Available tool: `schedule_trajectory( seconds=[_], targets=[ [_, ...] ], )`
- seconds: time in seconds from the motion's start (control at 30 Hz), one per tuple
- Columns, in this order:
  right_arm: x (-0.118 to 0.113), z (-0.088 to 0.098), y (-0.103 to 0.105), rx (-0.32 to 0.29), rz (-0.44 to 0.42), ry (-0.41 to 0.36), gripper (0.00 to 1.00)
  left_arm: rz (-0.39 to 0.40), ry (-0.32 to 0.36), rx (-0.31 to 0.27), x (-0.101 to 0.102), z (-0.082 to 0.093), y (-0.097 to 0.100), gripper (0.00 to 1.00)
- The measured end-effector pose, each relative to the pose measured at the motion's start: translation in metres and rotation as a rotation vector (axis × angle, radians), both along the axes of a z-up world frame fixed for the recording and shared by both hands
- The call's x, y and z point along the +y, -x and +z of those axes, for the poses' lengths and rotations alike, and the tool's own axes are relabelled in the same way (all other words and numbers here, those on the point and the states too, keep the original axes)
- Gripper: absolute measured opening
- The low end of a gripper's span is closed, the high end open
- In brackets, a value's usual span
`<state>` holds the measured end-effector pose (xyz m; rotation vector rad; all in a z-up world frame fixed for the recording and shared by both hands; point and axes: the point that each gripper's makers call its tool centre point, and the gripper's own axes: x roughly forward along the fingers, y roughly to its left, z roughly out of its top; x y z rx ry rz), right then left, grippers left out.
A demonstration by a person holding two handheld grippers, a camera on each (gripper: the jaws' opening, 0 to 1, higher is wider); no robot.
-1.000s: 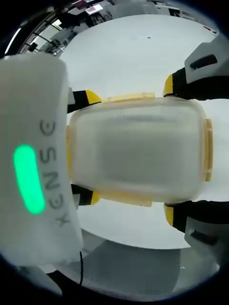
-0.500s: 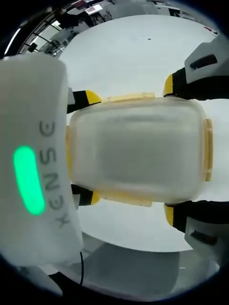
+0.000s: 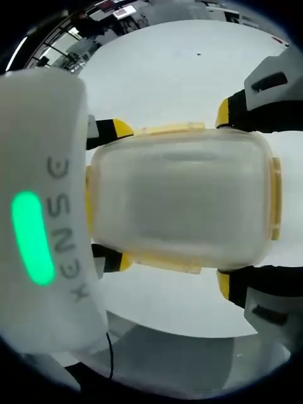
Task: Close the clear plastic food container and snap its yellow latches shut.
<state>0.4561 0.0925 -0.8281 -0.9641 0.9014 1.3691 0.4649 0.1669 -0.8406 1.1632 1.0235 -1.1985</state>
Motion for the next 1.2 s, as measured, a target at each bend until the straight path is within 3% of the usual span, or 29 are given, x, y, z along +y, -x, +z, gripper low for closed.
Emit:
schedule_trajectory(
  seconds=[0.87,1.03,1.1,1.13,1.2],
  targets=[
    [0.0,0.002,-0.002,0.001,-0.003,-0.009,0.88,-0.004,-0.015,-0.003,0.001,0.0,-0.004,0.95],
    [-0.001,0.006,0.0,0.007,0.023,-0.041,0.89,-0.01,-0.021,-0.012,0.001,0.001,-0.005,0.99],
    [0.01,0.013,0.001,0.003,0.016,-0.117,1.0,-0.033,-0.002,-0.046,-0.001,0.005,-0.01,0.99],
    [0.015,0.018,0.001,-0.004,0.027,-0.14,1.0,-0.025,0.001,-0.048,-0.001,0.008,-0.01,0.99],
    [0.013,0.02,0.001,0.004,0.016,-0.123,1.0,-0.008,0.018,-0.022,-0.003,0.01,-0.007,0.99]
  ],
)
